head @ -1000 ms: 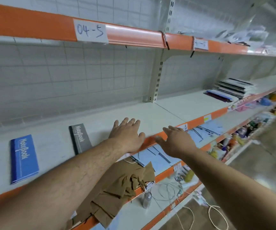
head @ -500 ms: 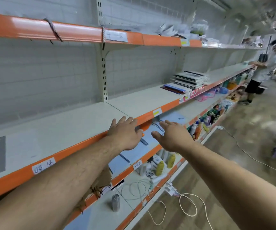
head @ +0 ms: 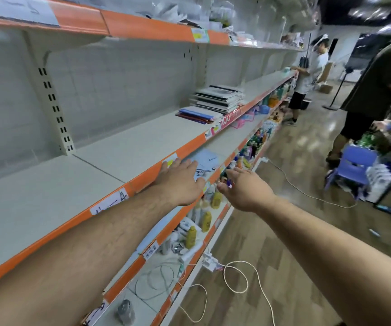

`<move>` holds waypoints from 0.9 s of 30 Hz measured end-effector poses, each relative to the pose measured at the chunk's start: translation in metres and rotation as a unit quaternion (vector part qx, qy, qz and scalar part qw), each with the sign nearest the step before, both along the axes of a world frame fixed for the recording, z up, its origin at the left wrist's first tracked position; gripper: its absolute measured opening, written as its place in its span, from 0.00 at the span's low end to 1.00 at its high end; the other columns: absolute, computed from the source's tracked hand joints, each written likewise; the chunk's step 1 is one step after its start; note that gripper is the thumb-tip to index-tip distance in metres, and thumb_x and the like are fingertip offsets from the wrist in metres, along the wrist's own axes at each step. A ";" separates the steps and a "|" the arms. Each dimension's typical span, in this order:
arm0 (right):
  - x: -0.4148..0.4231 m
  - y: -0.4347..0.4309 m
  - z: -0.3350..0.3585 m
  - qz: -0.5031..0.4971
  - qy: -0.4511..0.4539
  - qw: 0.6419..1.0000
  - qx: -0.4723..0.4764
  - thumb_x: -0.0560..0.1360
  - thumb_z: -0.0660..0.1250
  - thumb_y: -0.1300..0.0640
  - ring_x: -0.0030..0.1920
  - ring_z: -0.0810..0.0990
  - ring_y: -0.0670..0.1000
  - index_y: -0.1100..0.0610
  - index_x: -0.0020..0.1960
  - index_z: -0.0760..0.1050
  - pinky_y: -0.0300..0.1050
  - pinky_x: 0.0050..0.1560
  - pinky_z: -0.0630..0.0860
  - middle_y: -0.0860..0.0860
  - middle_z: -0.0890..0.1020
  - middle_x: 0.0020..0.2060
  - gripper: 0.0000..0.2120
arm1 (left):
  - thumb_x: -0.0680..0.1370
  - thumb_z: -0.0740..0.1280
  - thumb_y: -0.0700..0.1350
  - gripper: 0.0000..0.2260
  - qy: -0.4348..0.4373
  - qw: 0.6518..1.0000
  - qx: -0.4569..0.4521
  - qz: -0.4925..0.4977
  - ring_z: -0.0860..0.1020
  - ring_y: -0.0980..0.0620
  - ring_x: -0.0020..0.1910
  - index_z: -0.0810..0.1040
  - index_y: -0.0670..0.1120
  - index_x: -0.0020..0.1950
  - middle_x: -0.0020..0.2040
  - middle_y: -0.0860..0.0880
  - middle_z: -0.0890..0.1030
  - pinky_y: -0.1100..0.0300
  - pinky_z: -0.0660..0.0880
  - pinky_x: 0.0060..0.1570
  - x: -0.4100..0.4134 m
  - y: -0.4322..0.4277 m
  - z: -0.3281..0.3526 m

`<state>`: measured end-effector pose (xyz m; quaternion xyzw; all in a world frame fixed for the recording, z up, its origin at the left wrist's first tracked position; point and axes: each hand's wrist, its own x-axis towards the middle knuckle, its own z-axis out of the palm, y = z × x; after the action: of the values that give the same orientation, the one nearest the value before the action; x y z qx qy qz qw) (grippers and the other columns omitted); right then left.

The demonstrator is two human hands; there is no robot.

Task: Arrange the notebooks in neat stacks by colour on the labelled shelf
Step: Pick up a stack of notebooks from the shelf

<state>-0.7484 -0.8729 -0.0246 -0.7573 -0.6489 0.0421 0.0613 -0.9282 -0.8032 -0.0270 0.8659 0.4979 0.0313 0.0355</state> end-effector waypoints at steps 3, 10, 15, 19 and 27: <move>0.024 0.023 0.006 -0.018 -0.019 1.000 -0.002 0.82 0.53 0.37 0.78 0.57 0.55 0.54 0.79 0.58 0.50 0.77 0.57 0.54 0.61 0.78 0.32 | 0.84 0.47 0.58 0.28 -0.015 1.000 0.003 -0.027 0.47 0.48 0.81 0.50 0.50 0.82 0.82 0.50 0.50 0.43 0.44 0.77 0.032 0.032 0.008; 0.070 0.073 0.014 -0.072 -0.018 0.997 0.005 0.82 0.54 0.38 0.78 0.58 0.54 0.53 0.78 0.61 0.47 0.75 0.58 0.54 0.63 0.78 0.30 | 0.84 0.47 0.58 0.28 -0.018 0.996 0.012 -0.090 0.49 0.48 0.80 0.52 0.50 0.82 0.82 0.51 0.53 0.42 0.47 0.77 0.095 0.095 0.014; 0.108 0.102 0.010 -0.095 -0.010 0.995 0.008 0.81 0.55 0.37 0.77 0.60 0.55 0.52 0.77 0.61 0.51 0.74 0.62 0.53 0.65 0.77 0.30 | 0.84 0.48 0.57 0.27 -0.014 0.993 0.012 -0.114 0.49 0.48 0.80 0.53 0.50 0.82 0.81 0.50 0.55 0.42 0.48 0.77 0.136 0.131 0.012; 0.150 0.126 0.009 -0.091 -0.012 0.996 0.018 0.82 0.54 0.39 0.78 0.57 0.51 0.52 0.79 0.60 0.47 0.75 0.59 0.50 0.65 0.77 0.30 | 0.83 0.48 0.58 0.28 -0.009 0.993 0.010 -0.115 0.48 0.48 0.80 0.51 0.50 0.82 0.82 0.51 0.53 0.43 0.45 0.78 0.178 0.158 0.012; 0.261 0.183 0.003 -0.069 -0.004 0.998 0.013 0.82 0.54 0.38 0.78 0.58 0.53 0.54 0.79 0.59 0.48 0.76 0.59 0.54 0.64 0.77 0.31 | 0.83 0.48 0.57 0.28 -0.006 0.996 0.005 -0.087 0.49 0.48 0.80 0.52 0.50 0.82 0.82 0.51 0.54 0.42 0.46 0.77 0.286 0.206 0.006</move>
<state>-0.4870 -0.6898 -0.0218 -0.7994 -0.5959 0.0267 0.0711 -0.6423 -0.5977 -0.0207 0.9059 0.4204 0.0361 0.0368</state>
